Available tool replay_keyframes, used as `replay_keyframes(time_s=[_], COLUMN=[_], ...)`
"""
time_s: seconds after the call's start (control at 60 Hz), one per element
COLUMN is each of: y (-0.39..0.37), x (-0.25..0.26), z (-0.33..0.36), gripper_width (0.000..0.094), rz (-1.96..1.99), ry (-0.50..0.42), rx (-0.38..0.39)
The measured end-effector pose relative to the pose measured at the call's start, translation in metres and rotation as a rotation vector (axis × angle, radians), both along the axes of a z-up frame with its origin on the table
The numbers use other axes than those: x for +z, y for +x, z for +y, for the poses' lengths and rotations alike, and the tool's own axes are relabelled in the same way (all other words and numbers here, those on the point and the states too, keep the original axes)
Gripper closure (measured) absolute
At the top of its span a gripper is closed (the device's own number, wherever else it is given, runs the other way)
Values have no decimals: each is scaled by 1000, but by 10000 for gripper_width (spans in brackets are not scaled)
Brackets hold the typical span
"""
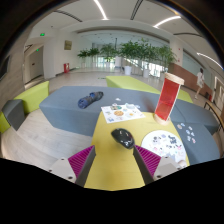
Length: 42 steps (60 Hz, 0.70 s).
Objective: Arrange mouse
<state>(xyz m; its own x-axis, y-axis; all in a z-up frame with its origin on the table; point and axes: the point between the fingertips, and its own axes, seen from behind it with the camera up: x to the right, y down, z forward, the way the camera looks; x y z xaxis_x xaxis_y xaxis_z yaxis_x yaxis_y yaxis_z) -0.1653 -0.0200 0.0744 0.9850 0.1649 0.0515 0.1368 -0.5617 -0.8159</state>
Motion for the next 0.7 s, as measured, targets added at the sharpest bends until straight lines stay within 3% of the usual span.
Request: replay_keyframes(time_s=[0.183, 0.333, 0.483, 0.55, 0.617, 0.7], y=[45, 46, 44, 45, 38, 38], x=[-49, -72, -81, -85, -93, -93], z=[59, 96, 127, 140, 145, 145], gripper_width=[120, 128, 144, 199, 364, 400], rz=[-94, -106, -37, -38, -10, 18], ry=[-42, -62, -80, -85, -114, -122], rx=[-26, 11, -13, -16, -9, -40])
